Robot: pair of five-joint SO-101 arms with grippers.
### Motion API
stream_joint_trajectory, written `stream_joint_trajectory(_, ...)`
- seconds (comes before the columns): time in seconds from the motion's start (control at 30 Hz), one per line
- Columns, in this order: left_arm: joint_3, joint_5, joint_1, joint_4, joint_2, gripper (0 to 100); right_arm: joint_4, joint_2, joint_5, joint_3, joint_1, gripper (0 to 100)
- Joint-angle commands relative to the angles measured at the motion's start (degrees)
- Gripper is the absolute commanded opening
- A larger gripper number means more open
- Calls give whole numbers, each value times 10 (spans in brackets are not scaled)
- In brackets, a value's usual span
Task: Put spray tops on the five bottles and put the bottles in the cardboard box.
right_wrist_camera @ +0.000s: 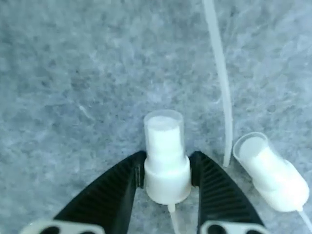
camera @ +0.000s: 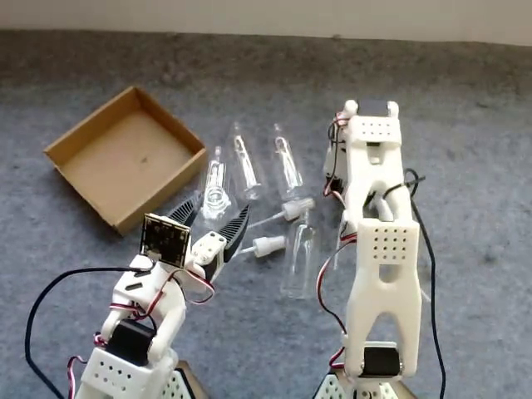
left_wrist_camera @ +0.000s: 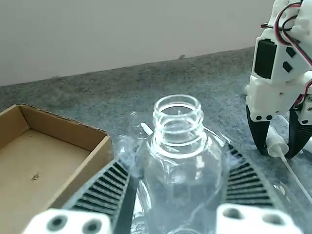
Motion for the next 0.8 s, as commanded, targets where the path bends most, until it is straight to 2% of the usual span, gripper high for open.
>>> stream_joint_trajectory(0.0,13,6,8,1,-8,81,12,1,-3,1,5,148)
stream_joint_trajectory(0.1,13,6,9,1,-8,81,13,1,11,1,5,148)
stream_joint_trajectory(0.17,13,6,9,1,-8,81,14,-9,61,1,3,144)
stream_joint_trajectory(0.37,13,6,10,1,-8,81,13,-63,166,1,-2,7)
stream_joint_trajectory(0.5,13,6,13,1,-8,81,14,-90,199,1,-2,5)
stream_joint_trajectory(0.77,13,3,79,36,-9,81,15,-218,265,4,-2,5)
